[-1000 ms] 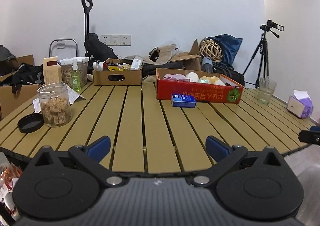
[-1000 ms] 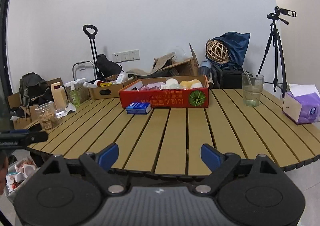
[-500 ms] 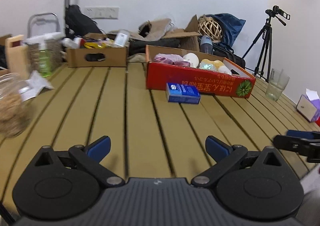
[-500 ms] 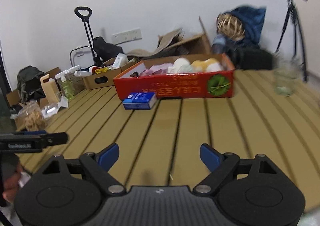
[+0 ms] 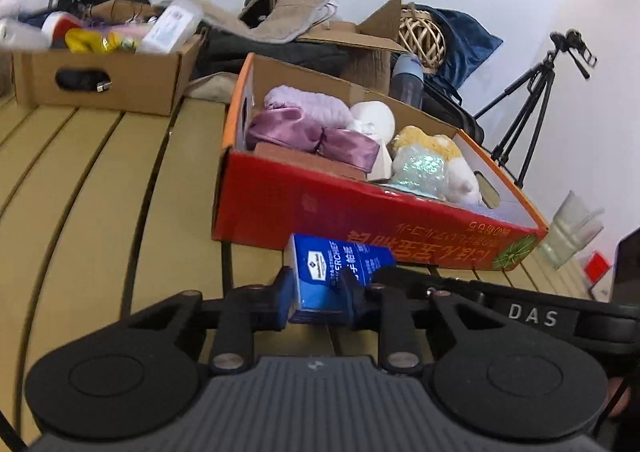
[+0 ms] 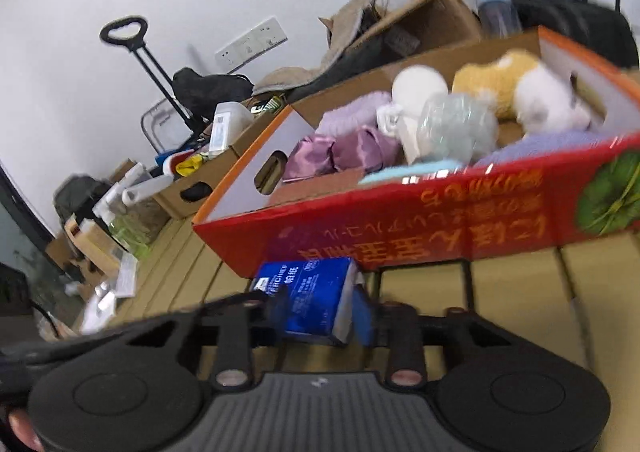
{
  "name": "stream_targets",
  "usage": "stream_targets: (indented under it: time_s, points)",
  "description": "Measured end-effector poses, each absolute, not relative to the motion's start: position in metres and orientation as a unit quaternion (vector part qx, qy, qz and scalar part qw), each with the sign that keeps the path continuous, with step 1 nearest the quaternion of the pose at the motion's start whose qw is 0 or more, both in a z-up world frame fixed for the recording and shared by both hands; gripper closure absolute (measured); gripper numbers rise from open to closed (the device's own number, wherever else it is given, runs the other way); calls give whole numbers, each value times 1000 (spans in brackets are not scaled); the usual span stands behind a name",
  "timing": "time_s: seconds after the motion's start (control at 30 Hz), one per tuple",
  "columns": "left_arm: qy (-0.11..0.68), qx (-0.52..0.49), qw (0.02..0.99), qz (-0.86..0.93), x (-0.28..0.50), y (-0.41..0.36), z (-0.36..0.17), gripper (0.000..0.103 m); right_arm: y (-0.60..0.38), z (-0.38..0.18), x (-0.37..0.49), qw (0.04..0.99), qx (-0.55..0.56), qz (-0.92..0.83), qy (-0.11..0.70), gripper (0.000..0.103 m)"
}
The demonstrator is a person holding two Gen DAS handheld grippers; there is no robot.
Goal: Organize soft objects
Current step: 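Grasp the blue handkerchief box with both grippers, then carry the handkerchief box into the cardboard box and open both grippers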
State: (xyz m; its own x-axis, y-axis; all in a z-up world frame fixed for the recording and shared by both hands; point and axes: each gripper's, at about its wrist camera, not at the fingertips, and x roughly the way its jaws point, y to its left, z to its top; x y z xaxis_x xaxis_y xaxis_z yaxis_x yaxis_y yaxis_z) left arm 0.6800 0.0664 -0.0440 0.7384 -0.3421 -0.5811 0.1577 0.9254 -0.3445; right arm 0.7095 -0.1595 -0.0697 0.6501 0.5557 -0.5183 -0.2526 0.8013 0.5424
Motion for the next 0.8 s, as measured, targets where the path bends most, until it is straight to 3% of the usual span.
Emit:
stream_targets:
  time_s: [0.1,0.27,0.57,0.8]
  points:
    - [333,-155,920,-140,680,72,-45,80,-162,-72,712,882,221,228,348,85]
    - [318,-154,927,-126,657,66,-34,82,-166,-68,690,882,229,231,340,86]
    - [325,-184,915,-151,516,19,-24,82,-212,-49,549,903,221,226,291,87]
    - [309,-158,918,-191,461,-39,-5,82,-271,-38,464,917,234,193,258,87]
